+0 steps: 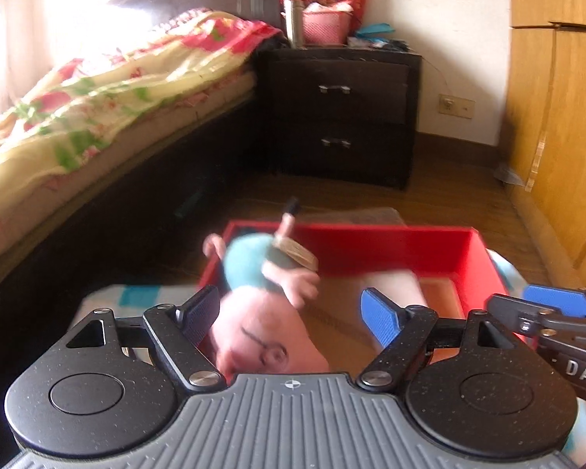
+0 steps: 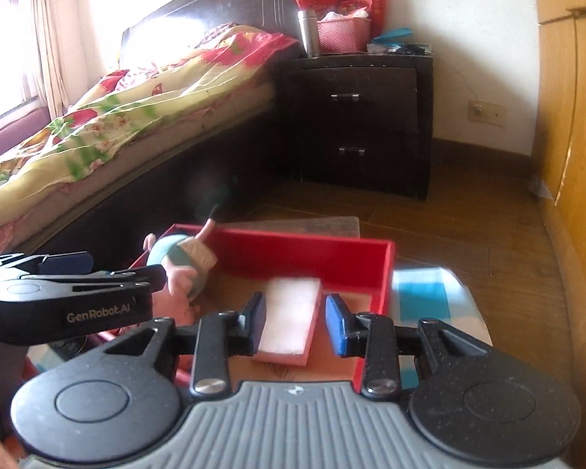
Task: Organize soft objects
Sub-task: 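Carry the pig plush into the red box while the right tool drops the sponge there, then withdraw both open tools from the red box back over the table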
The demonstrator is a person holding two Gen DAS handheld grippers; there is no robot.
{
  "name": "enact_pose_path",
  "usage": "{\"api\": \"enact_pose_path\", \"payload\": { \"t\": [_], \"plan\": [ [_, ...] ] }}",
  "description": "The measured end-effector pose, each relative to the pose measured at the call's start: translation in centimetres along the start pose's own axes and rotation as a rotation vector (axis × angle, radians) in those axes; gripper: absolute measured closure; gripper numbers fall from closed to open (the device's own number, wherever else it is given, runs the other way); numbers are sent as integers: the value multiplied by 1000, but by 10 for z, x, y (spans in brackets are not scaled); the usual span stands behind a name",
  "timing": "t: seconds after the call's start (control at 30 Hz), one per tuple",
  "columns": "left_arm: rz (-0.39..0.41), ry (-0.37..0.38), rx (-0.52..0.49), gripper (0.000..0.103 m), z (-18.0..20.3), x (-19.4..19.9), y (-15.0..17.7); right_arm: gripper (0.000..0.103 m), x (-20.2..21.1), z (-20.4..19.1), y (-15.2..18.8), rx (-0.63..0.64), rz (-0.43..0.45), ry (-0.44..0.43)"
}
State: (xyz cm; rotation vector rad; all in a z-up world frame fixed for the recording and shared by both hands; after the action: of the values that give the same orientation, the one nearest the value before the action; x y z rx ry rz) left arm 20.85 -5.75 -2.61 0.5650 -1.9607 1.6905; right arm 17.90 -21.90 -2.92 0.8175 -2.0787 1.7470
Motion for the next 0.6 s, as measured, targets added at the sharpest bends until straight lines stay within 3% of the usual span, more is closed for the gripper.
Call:
{"api": "enact_pose_path", "payload": {
  "t": [0.13, 0.6],
  "plan": [
    [-7, 14, -9, 25, -4, 19, 11, 78, 16, -5, 8, 15, -18, -1],
    [-130, 7, -8, 24, -15, 41, 70, 76, 49, -9, 32, -33, -36, -27]
  ]
}}
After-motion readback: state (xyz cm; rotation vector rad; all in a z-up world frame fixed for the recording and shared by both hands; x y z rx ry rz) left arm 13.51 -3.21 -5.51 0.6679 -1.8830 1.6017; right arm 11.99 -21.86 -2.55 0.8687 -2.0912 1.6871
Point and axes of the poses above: each gripper's, at about its wrist camera, not at the fingertips, and x roughly against the way its jaws point, z to its right, y to its underside, the point moved 2 cm from there along -x, roughly the way its jaws point, and after that the axes turned 6 degrees about -y, right-handed, at the moved point
